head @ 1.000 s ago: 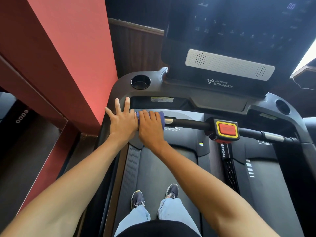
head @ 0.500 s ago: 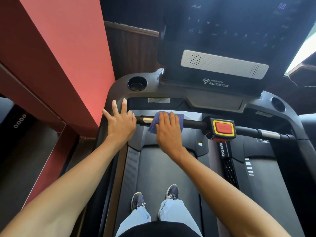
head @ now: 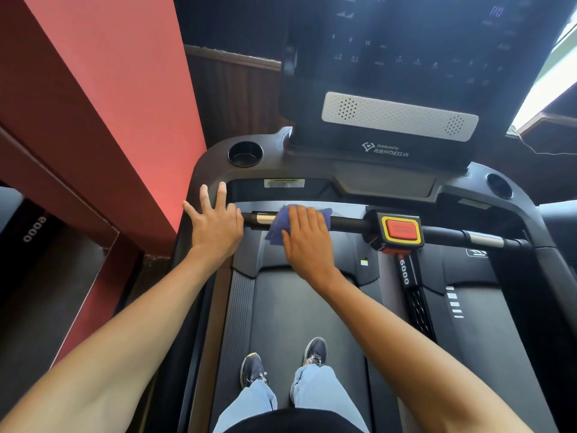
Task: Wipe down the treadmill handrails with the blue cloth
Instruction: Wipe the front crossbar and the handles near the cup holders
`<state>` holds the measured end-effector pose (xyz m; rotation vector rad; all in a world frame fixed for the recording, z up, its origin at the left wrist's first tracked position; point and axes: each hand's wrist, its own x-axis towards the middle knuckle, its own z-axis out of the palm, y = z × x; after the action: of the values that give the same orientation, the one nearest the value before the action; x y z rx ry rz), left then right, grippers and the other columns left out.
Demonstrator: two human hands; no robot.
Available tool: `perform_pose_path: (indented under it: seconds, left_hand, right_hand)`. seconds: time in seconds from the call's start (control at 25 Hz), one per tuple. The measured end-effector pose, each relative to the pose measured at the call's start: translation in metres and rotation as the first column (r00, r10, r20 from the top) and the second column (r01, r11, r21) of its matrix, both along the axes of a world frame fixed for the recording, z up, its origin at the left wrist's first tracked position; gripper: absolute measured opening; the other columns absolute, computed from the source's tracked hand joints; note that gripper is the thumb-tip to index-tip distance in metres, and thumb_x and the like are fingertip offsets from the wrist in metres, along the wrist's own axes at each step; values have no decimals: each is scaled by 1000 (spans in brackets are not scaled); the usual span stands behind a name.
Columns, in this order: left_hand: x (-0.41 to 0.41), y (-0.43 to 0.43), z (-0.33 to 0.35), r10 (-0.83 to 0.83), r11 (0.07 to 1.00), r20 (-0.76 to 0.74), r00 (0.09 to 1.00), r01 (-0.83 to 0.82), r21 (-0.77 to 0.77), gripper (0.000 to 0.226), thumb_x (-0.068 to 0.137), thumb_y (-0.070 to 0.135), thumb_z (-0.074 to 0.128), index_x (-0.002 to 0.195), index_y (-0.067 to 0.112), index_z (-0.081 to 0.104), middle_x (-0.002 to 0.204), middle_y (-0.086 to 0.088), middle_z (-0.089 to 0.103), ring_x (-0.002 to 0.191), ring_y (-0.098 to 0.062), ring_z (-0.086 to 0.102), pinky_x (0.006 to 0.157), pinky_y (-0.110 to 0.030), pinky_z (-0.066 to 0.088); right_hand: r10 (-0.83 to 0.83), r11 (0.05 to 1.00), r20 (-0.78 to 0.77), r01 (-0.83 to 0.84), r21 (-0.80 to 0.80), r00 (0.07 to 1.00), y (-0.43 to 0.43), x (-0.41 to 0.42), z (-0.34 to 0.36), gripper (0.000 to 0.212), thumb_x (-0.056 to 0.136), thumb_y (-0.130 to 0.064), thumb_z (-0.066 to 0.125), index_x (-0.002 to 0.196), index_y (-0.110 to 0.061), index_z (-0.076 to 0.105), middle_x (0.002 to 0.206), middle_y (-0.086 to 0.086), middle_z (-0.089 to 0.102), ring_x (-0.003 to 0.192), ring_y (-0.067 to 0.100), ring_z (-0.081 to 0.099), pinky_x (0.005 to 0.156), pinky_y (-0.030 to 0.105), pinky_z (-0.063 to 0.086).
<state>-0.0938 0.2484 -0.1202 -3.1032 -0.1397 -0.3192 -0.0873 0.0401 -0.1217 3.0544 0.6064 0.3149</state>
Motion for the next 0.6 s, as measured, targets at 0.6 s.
perform_pose_path:
  seconds: [0.6]
  left_hand:
    - [1, -1, -1, -1, 999, -7, 1000, 2, 45, 32, 102, 24, 43, 91, 3, 66, 155, -21, 36, 141, -54, 31, 97, -79, 34]
  right_hand:
    - [156, 981, -41, -150, 123, 987, 49, 9, 1, 34, 86, -16, 52, 120, -8, 53, 110, 9, 59, 100, 29, 53, 96, 39, 42]
